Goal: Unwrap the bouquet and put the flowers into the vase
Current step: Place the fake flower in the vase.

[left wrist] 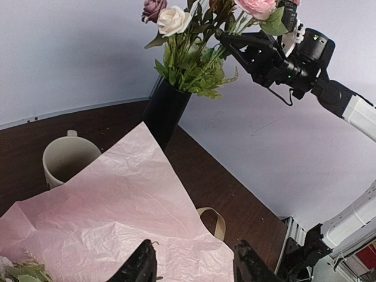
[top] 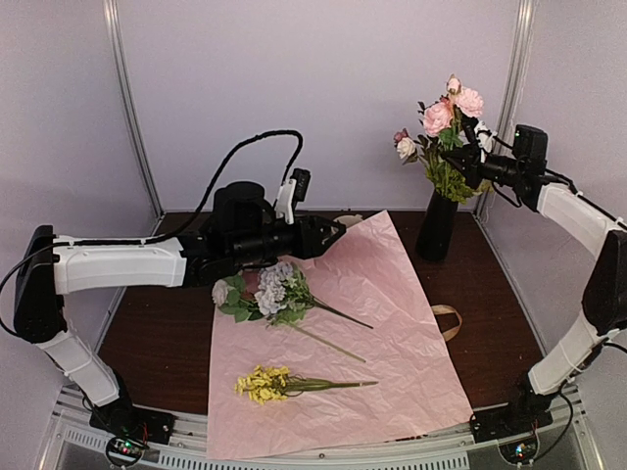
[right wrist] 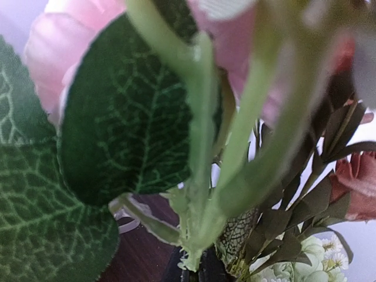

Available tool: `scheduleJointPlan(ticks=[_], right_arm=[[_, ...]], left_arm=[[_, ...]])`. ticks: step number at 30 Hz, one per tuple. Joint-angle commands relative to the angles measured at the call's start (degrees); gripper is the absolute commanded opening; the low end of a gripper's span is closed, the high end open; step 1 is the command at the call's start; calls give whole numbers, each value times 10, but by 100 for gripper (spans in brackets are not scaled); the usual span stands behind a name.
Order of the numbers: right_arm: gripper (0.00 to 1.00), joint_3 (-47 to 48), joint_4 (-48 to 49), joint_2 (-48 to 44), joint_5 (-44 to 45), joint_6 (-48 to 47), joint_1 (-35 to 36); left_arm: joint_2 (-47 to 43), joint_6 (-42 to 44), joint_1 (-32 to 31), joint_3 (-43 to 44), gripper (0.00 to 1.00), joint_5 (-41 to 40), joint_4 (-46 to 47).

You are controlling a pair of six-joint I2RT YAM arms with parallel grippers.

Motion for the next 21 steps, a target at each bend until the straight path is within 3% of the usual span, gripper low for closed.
scheduleJointPlan(ticks=[1, 21], right_arm=[[0, -23, 29, 12, 18, 16, -3], [0, -54, 40, 56, 53, -8, -3]], left_arm=[[-3, -6, -2, -11, 47, 6, 25], [-8, -14, -2, -23, 47, 9, 42]])
